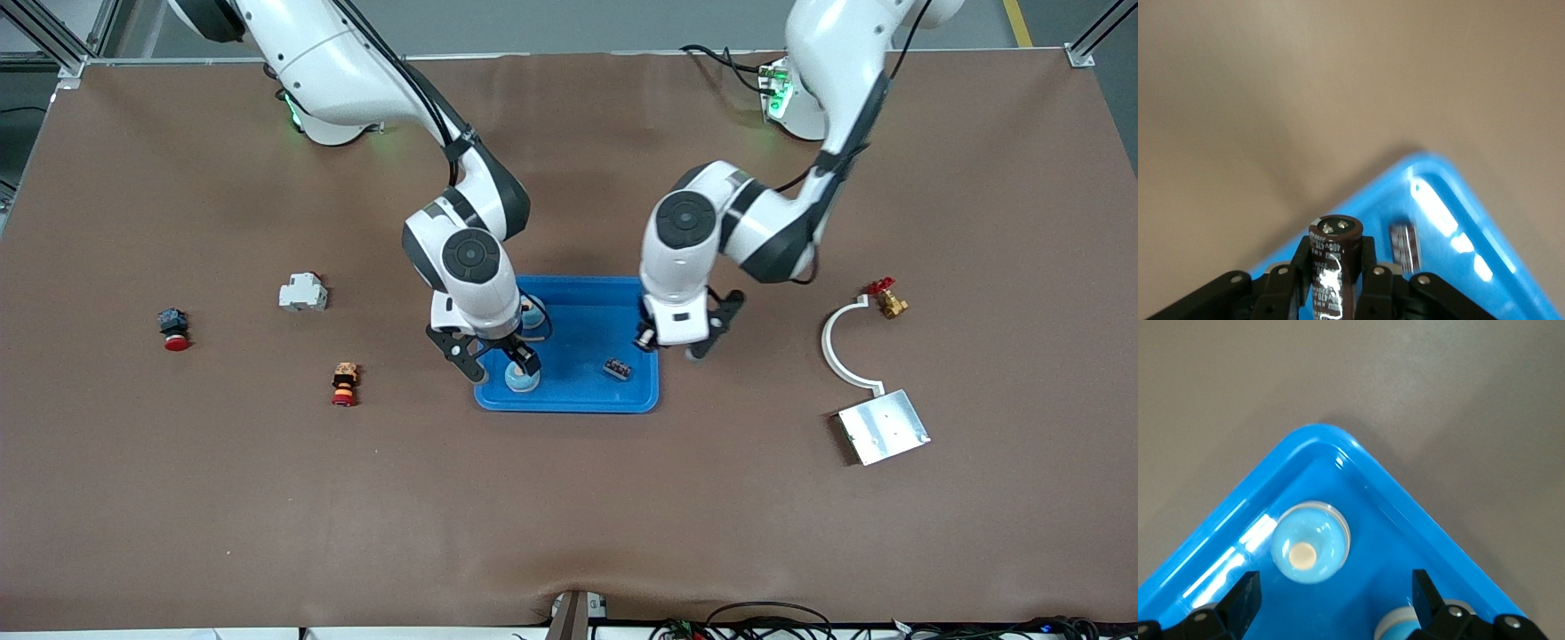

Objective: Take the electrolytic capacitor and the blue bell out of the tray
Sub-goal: 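Grasp the brown capacitor with the left gripper while the right gripper grasps the bell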

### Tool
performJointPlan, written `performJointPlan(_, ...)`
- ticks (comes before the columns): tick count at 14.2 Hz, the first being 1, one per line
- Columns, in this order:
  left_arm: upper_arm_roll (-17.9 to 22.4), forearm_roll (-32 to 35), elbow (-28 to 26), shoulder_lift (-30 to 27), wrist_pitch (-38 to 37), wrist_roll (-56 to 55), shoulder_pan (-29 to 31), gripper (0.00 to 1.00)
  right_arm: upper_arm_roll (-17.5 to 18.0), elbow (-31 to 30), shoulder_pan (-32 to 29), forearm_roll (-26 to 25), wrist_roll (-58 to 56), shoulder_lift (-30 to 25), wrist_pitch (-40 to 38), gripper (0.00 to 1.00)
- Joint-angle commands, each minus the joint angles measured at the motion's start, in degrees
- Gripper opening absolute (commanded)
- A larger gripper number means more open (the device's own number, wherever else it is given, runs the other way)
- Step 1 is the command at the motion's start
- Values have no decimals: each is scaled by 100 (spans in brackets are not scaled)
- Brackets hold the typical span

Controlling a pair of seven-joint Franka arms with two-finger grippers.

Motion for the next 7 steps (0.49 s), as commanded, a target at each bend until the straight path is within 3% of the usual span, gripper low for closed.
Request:
performJointPlan(1,-22,114,-236,-403,-438,803,562,0,2,317,-21,-168,153,243,-19,100)
performJointPlan(7,-40,123,-667,-694,-660,2563,1601,0,2,317,-3,-151,197,630,587,100)
